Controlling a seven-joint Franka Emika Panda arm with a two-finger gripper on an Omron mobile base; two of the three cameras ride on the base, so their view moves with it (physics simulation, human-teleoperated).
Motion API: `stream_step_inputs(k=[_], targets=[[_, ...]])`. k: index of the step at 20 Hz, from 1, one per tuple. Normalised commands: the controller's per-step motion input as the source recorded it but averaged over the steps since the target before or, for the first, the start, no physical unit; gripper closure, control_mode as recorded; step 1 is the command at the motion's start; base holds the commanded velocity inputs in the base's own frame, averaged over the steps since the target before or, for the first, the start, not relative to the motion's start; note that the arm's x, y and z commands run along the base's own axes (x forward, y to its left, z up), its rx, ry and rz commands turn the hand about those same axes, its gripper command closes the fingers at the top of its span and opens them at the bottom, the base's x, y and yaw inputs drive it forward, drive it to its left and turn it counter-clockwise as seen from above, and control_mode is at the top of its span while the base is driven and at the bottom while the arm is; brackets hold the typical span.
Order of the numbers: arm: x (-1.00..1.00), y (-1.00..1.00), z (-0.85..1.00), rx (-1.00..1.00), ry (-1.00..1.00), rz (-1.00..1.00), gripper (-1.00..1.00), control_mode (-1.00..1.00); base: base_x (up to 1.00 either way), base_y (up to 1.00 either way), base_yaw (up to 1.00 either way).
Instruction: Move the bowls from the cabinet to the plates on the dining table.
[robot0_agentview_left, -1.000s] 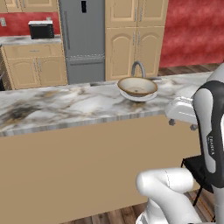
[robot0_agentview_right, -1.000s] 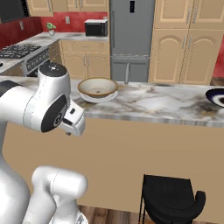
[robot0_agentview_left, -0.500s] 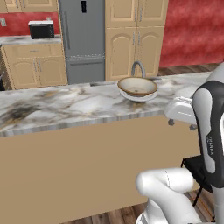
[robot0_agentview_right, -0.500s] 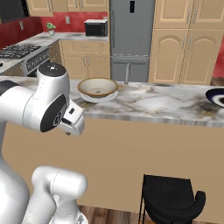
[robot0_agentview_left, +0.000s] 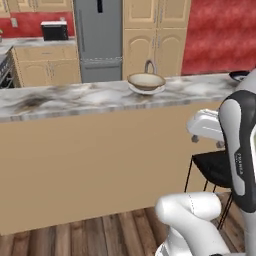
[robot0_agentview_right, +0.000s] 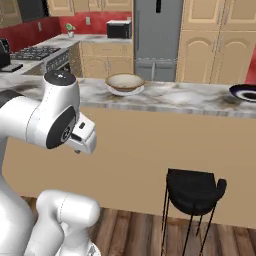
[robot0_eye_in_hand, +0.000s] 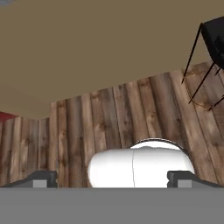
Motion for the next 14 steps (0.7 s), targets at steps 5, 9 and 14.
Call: stream_step_inputs(k=[5, 9, 14], targets=[[0.00, 0.00, 0.00, 0.00, 0.00, 0.00, -1.00, 1.00, -1.00, -0.48, 0.12], [0.00, 0.00, 0.00, 0.00, 0.00, 0.00, -1.00, 1.00, -0.66, -0.89, 0.15], [0.00, 0.00, 0.00, 0.00, 0.00, 0.00, -1.00, 1.00, -0.25, -1.00, 0.16]])
